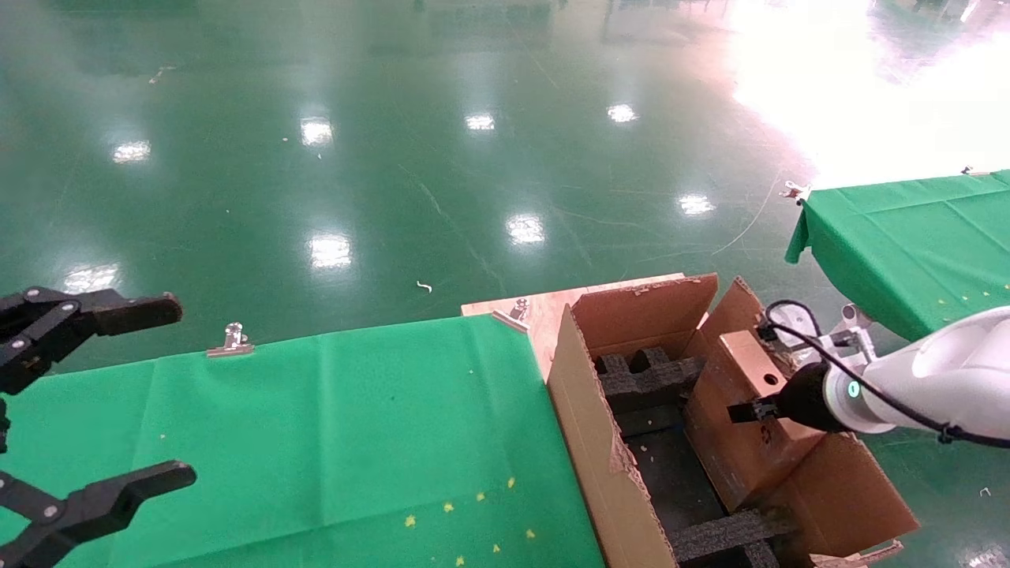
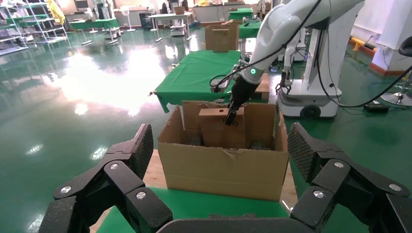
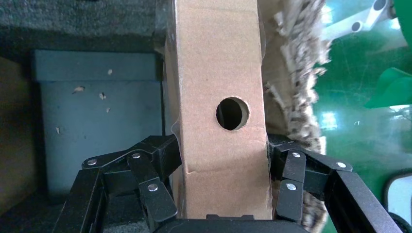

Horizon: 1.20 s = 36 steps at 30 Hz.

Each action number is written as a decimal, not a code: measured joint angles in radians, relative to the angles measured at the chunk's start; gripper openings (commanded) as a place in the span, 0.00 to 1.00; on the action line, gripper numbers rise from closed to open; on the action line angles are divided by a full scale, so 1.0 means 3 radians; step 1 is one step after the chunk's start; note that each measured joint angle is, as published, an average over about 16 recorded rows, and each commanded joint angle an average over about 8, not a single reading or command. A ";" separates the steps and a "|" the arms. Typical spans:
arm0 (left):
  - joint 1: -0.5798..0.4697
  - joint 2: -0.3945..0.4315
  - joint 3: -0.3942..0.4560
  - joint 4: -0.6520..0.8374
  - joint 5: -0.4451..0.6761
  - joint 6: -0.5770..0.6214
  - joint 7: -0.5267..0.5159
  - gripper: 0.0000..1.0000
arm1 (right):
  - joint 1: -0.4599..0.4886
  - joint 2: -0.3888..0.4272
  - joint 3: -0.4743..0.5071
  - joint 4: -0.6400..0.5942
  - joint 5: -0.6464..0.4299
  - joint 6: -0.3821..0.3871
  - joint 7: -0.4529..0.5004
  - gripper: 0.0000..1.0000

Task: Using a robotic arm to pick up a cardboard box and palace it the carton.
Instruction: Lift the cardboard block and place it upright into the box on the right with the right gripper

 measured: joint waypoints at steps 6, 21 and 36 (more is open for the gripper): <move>0.0000 0.0000 0.0000 0.0000 0.0000 0.0000 0.0000 1.00 | -0.0112 -0.0036 -0.0023 -0.0088 0.0012 0.0120 0.0024 0.00; 0.0000 0.0000 0.0000 0.0000 0.0000 0.0000 0.0000 1.00 | -0.0275 -0.0148 -0.0069 -0.0403 0.0447 0.0285 -0.0363 0.00; 0.0000 0.0000 0.0000 0.0000 -0.0001 0.0000 0.0000 1.00 | -0.0392 -0.0297 -0.0087 -0.0764 0.0815 0.0346 -0.0791 0.22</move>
